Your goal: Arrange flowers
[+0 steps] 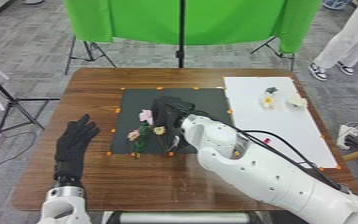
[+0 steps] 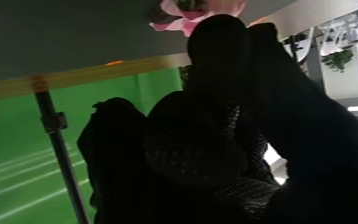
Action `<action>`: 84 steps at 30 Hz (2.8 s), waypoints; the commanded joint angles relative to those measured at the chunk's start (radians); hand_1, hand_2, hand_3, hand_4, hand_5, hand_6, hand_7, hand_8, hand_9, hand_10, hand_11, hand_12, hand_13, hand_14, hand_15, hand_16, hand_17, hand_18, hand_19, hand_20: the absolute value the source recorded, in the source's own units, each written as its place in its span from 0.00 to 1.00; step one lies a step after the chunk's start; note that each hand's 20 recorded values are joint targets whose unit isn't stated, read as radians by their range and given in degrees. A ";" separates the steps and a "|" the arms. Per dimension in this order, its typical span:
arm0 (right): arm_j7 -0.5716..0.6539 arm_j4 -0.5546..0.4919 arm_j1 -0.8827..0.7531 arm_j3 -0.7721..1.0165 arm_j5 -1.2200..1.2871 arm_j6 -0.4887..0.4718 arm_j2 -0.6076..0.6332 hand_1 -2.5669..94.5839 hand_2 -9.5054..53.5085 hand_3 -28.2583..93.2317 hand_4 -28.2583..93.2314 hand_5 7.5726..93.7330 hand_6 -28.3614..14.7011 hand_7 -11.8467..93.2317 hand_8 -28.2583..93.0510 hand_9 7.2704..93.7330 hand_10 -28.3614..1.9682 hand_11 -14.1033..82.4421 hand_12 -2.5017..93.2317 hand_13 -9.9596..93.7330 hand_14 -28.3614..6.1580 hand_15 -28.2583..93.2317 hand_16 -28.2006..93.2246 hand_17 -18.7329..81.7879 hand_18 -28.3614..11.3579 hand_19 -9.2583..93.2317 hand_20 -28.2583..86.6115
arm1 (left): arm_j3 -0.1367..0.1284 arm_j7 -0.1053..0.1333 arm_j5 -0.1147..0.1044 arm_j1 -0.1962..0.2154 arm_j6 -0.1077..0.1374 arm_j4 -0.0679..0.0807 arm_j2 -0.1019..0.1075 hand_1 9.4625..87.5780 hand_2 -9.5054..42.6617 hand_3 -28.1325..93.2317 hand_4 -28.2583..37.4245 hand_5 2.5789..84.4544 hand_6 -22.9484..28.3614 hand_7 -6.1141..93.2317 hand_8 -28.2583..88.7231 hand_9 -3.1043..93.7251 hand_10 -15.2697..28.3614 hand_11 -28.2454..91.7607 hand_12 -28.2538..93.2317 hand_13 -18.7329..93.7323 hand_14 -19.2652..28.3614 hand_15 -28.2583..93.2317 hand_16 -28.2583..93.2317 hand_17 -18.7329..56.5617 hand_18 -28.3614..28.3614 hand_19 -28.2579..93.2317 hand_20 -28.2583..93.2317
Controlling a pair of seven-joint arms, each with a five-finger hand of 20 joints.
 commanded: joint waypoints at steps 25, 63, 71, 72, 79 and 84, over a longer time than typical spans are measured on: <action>0.322 -0.010 -0.183 0.617 -0.059 -0.008 0.340 0.36 0.00 0.76 0.12 0.60 0.60 0.23 0.18 0.71 0.36 0.34 0.27 0.90 0.63 0.75 0.51 0.80 0.40 1.00 0.75 | -0.005 -0.008 0.005 0.035 -0.014 -0.001 -0.018 0.10 0.42 0.75 0.00 0.44 0.57 0.16 0.19 0.42 0.66 0.40 0.32 0.44 0.75 0.46 0.20 0.32 0.69 0.33 0.38; 0.286 0.163 -0.204 0.466 -0.103 0.056 0.242 0.60 0.00 0.67 0.11 0.85 0.60 0.29 0.32 0.97 0.57 0.46 0.29 1.00 0.78 0.73 0.50 0.91 0.50 1.00 0.73 | -0.001 -0.018 0.013 0.038 -0.023 -0.001 -0.027 0.12 0.36 0.79 0.00 0.44 0.57 0.16 0.19 0.42 0.66 0.40 0.32 0.44 0.75 0.47 0.20 0.32 0.69 0.32 0.38; 0.244 -0.094 -0.233 0.523 -0.100 0.066 0.317 0.64 0.00 0.70 0.10 0.88 0.62 0.30 0.34 1.00 0.61 0.45 0.32 1.00 0.80 0.74 0.48 0.91 0.51 1.00 0.73 | -0.001 -0.023 0.015 0.044 -0.024 -0.005 -0.024 0.12 0.36 0.78 0.00 0.45 0.57 0.15 0.19 0.43 0.66 0.40 0.32 0.44 0.75 0.47 0.20 0.32 0.69 0.32 0.38; 0.230 -0.118 -0.228 0.514 -0.092 0.074 0.320 0.63 0.00 0.70 0.10 0.89 0.62 0.29 0.34 1.00 0.61 0.45 0.32 1.00 0.80 0.74 0.48 0.91 0.51 1.00 0.73 | -0.002 -0.024 0.015 0.044 -0.026 -0.005 -0.025 0.12 0.36 0.78 0.00 0.45 0.57 0.15 0.19 0.43 0.66 0.40 0.32 0.44 0.75 0.47 0.20 0.32 0.69 0.32 0.38; 0.144 -0.199 -0.171 0.416 -0.047 0.091 0.300 0.63 0.00 0.71 0.11 0.89 0.62 0.29 0.34 1.00 0.61 0.45 0.32 1.00 0.81 0.74 0.48 0.91 0.50 1.00 0.74 | 0.000 -0.028 0.018 0.038 -0.028 -0.004 -0.022 0.12 0.36 0.78 0.00 0.45 0.58 0.16 0.19 0.42 0.66 0.40 0.32 0.44 0.75 0.47 0.20 0.32 0.69 0.32 0.38; 0.091 -0.204 -0.085 0.292 -0.019 0.011 0.280 0.63 0.00 0.71 0.11 0.89 0.62 0.29 0.35 1.00 0.61 0.46 0.32 1.00 0.81 0.74 0.48 0.91 0.50 1.00 0.74 | 0.000 -0.028 0.017 0.041 -0.028 -0.005 -0.021 0.12 0.36 0.78 0.00 0.45 0.58 0.16 0.19 0.42 0.66 0.40 0.32 0.44 0.75 0.47 0.20 0.32 0.69 0.32 0.38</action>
